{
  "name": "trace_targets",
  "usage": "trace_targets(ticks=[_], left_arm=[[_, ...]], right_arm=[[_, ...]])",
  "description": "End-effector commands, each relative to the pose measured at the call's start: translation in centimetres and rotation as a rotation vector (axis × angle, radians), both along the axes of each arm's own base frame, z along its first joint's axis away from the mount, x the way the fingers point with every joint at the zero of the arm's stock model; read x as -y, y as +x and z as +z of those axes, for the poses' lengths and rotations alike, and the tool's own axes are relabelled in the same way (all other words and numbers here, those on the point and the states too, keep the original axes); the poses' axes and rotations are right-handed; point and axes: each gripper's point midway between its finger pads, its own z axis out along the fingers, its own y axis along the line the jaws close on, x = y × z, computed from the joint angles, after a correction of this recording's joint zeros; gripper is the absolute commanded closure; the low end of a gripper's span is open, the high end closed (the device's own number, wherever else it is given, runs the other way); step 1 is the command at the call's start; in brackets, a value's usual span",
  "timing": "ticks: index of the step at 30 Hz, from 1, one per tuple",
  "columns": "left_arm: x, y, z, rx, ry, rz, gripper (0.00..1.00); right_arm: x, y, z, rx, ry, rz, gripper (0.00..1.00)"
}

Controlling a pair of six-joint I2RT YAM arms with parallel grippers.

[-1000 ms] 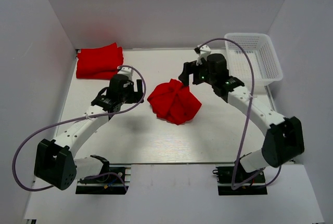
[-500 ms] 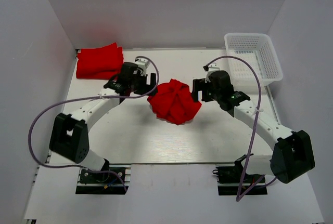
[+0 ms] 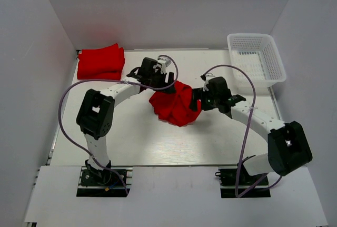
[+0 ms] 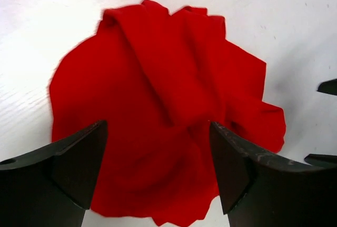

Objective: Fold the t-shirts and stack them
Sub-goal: Flatten out the tshirt

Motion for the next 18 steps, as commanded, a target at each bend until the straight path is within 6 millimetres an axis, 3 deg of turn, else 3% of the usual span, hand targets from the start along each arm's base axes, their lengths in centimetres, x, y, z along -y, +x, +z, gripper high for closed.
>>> trace_targets(ticks=[1,5,6,9,10,11,14,15,16,18], left_arm=[[2.7,0.2,2.6,0.055,-0.083,-0.087,0.15],[3.8,0.8,1.9,0.045,-0.092,-0.098,0.36],[4.1,1.0,2.1,0.052,-0.103,-0.107,0.52],[4.7,1.0,2.0,0.049,-0.111,-0.110,0.80],[4.7,1.0,2.0,0.049,-0.111,-0.110,1.00],[4.6,1.2,2.0,0.046,-0.109,-0.094,1.00],[4.5,1.3,3.3,0.089,-0.125,-0.088,1.00],[4.3,1.0,3.0,0.090,-0.125,-0.088,1.00],[4.1,1.2,4.6,0.140,-0.139,-0.075,1.00],[3.3,1.0,4.9,0.164,-0.133,-0.038,1.00]], right_arm=[[-1.8,-0.3,-0.5,-0.024,0.070,0.054,0.10],[-2.6,-0.4,-1.5,-0.058,0.097,0.081,0.10],[-2.9,-0.5,-1.5,-0.064,0.107,0.085,0.10],[-3.3,-0.5,-2.0,-0.079,0.123,0.093,0.10],[-3.4,-0.4,-2.0,-0.081,0.127,0.095,0.10],[-3.6,-0.3,-2.2,-0.079,0.130,0.097,0.12],[-3.8,-0.2,-2.6,-0.090,0.141,0.094,0.41],[-3.8,-0.2,-2.7,-0.093,0.141,0.093,0.69],[-3.8,0.1,-2.5,-0.088,0.144,0.079,0.81],[-3.9,0.7,-1.9,-0.052,0.153,0.074,1.00]])
